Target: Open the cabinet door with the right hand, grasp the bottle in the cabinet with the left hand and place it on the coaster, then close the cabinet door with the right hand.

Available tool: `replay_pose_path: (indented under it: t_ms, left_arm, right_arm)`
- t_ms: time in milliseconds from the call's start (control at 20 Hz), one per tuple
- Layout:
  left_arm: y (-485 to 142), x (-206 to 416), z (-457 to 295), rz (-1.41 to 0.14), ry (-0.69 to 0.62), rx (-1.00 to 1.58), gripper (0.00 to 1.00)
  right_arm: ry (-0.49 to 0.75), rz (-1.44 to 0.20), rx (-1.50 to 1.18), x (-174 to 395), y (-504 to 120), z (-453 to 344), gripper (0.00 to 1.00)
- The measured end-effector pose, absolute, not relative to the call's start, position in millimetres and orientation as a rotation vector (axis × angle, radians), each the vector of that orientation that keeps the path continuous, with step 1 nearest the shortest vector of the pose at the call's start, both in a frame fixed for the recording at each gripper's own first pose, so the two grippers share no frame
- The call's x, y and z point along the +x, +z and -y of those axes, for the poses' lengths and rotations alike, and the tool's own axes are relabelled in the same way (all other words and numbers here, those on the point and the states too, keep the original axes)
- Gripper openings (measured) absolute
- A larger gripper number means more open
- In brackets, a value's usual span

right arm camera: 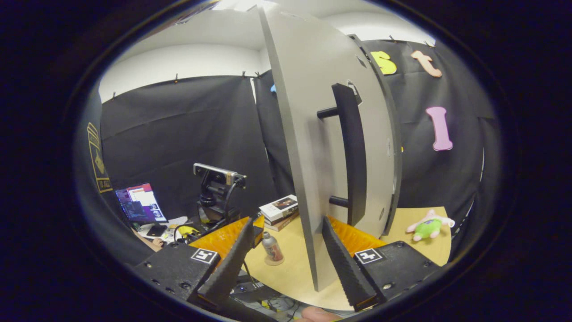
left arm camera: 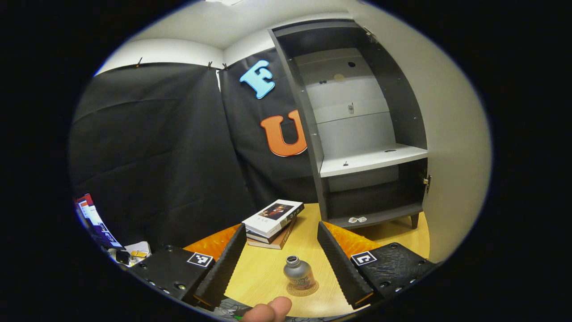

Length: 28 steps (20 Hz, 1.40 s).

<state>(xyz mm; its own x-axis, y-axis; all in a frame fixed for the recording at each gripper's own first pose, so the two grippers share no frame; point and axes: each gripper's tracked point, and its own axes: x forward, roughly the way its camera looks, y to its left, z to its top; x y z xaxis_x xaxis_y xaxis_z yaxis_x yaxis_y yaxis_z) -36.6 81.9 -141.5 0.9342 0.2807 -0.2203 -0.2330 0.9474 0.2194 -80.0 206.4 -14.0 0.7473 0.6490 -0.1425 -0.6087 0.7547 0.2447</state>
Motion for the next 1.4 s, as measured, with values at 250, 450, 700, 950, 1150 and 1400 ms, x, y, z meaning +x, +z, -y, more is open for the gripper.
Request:
replay_pose_path:
  t_ms: [250, 450, 700, 950, 1150, 1400]
  left_arm:
    - [-141.7, -42.4, -102.9, -0.264, 0.321, 0.175, 0.96]
    - [-150.3, -53.6, -130.3, -0.311, 0.387, 0.162, 0.96]
    - [-157.0, -72.9, -166.6, -0.348, 0.478, 0.130, 0.96]
    - [-165.8, -96.8, -194.8, -0.377, 0.553, 0.116, 0.96]
    - [-170.1, -118.6, -212.1, -0.398, 0.615, 0.102, 0.96]
    - [-173.4, -136.7, -220.4, -0.420, 0.670, 0.086, 0.96]
  right_arm:
    - [0.764, -0.234, 0.217, -79.8, -12.3, -224.2, 0.88]
    - [0.824, -0.226, 0.221, -77.8, -9.4, -236.6, 0.83]
    - [0.916, -0.230, 0.220, -71.1, -6.6, -248.2, 0.83]
    - [0.985, -0.203, 0.203, -54.3, -5.5, -266.6, 0.84]
    - [1.025, -0.169, 0.200, -31.7, 2.8, -278.0, 0.84]
    - [0.976, -0.231, 0.122, -17.5, -25.4, -269.4, 0.99]
